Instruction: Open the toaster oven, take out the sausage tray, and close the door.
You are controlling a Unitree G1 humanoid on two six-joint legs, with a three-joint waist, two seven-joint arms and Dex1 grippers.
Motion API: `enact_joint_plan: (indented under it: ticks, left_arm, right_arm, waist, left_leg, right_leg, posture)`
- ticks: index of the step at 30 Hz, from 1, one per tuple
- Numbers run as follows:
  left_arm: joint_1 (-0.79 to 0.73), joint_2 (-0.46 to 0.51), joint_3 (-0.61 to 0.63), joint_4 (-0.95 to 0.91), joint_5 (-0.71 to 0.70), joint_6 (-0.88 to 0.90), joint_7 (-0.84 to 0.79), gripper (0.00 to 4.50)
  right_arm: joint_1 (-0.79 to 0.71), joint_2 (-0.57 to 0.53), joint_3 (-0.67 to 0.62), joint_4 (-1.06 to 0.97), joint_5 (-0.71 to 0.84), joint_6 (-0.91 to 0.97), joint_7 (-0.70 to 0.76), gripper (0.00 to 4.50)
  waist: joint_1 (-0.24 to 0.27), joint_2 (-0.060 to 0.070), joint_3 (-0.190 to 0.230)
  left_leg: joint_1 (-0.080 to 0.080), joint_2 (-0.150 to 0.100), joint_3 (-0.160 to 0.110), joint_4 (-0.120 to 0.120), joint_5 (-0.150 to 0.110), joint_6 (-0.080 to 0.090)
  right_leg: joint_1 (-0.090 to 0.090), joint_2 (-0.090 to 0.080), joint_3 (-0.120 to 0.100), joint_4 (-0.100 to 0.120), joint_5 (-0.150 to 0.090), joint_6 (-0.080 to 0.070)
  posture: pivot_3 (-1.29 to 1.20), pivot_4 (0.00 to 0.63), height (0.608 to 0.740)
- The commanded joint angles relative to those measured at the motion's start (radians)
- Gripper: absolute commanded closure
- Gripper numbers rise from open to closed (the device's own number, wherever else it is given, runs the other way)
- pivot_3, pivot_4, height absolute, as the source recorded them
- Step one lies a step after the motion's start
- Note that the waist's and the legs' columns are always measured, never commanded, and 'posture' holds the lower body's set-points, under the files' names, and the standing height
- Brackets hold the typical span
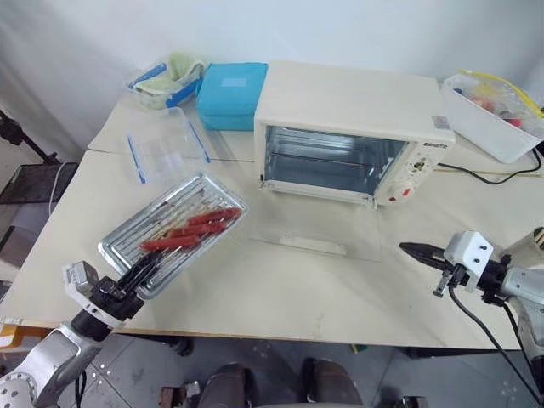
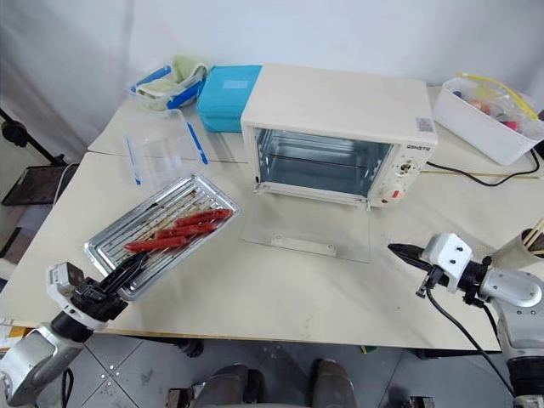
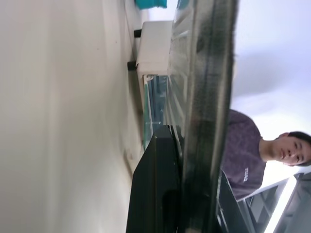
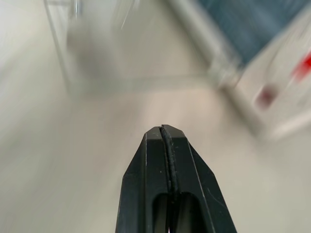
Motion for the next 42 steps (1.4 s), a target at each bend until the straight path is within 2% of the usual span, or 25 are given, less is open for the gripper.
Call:
enact_joint_plan:
  ticks: [1, 8, 15, 21, 27, 31, 34, 37, 42]
  left_arm:
    - [0.006, -0.030, 0.027, -0.069, -0.034, -0.050, 0.011, 4.50]
    - [-0.016, -0.078, 0.015, -0.102, -0.034, -0.100, 0.053, 4.50]
    - [-0.066, -0.079, 0.012, -0.081, -0.034, -0.105, 0.098, 4.50]
    - [-0.115, -0.027, 0.016, -0.024, -0.034, -0.058, 0.098, 4.50]
    - [-0.146, 0.095, -0.042, 0.065, -0.034, 0.035, 0.058, 4.50]
    - [-0.201, 0.170, -0.117, 0.152, -0.034, 0.100, 0.022, 4.50]
    - [-0.239, 0.209, -0.175, 0.200, -0.034, 0.132, -0.001, 4.50]
    - [-0.326, 0.233, -0.281, 0.267, -0.034, 0.162, -0.009, 4.50]
    - [-0.473, 0.239, -0.454, 0.359, -0.004, 0.206, -0.032, 4.50]
  right_arm:
    - [-0.019, 0.004, 0.016, 0.019, 0.031, 0.063, 0.077, 4.49]
    - [-0.038, 0.093, 0.016, -0.014, 0.086, 0.087, 0.136, 4.49]
    - [-0.058, 0.140, -0.055, -0.194, 0.246, 0.317, 0.068, 4.49]
    - [-0.091, 0.123, -0.183, -0.311, 0.403, 0.496, -0.020, 4.49]
    - [-0.114, 0.126, -0.294, -0.449, 0.508, 0.577, -0.109, 4.49]
    - [-0.033, 0.113, -0.306, -0.538, 0.448, 0.545, -0.120, 4.49]
    - [0.047, 0.079, -0.337, -0.596, 0.540, 0.646, -0.079, 4.49]
    - [0.196, 0.076, -0.379, -0.657, 0.486, 0.581, -0.012, 3.93]
    - [0.405, 0.100, -0.441, -0.728, 0.428, 0.475, 0.069, 2.33]
  waist:
    - [0.000, 0.000, 0.000]
    - [0.001, 0.001, 0.000]
    - [0.003, 0.001, 0.000]
    - [0.006, 0.001, 0.000]
    - [0.005, 0.001, 0.000]
    - [0.013, 0.001, 0.000]
    - [0.017, 0.001, 0.000]
    - [0.033, 0.001, 0.000]
    - [0.031, 0.001, 0.000]
  left_leg:
    - [0.000, 0.000, 0.000, 0.000, 0.000, 0.000]
    - [0.000, 0.000, 0.000, 0.000, 0.000, 0.000]
    - [-0.001, 0.000, 0.000, 0.000, 0.000, 0.000]
    - [-0.001, 0.000, 0.000, 0.000, -0.001, 0.000]
    - [-0.002, 0.000, 0.000, -0.002, -0.002, 0.000]
    - [-0.003, 0.000, 0.000, -0.003, -0.002, 0.000]
    - [-0.003, -0.003, 0.001, -0.003, -0.002, 0.000]
    - [-0.003, -0.003, 0.002, -0.003, -0.002, 0.001]
    - [-0.003, -0.004, 0.002, -0.003, -0.002, 0.002]
  right_leg:
    - [0.000, 0.000, 0.000, 0.000, 0.000, 0.000]
    - [0.000, 0.001, -0.001, 0.000, 0.000, 0.000]
    - [0.000, 0.001, -0.001, 0.000, 0.000, 0.000]
    - [-0.001, 0.001, -0.001, 0.000, 0.000, 0.000]
    - [-0.003, 0.002, -0.001, -0.001, 0.000, 0.000]
    - [-0.003, 0.004, -0.002, 0.000, 0.000, 0.000]
    - [-0.004, 0.004, -0.001, 0.000, 0.000, 0.000]
    - [-0.004, 0.004, 0.000, 0.000, 0.000, 0.000]
    - [-0.004, 0.005, 0.001, 0.000, 0.001, 0.001]
  posture:
    - [0.00, 0.150, 0.740]
    - [0.00, 0.150, 0.740]
    - [0.00, 0.150, 0.740]
    - [0.00, 0.150, 0.740]
    - [0.00, 0.150, 0.740]
    - [0.00, 0.150, 0.740]
    - [0.00, 0.150, 0.740]
    - [0.00, 0.150, 0.740]
    - [0.00, 0.150, 0.740]
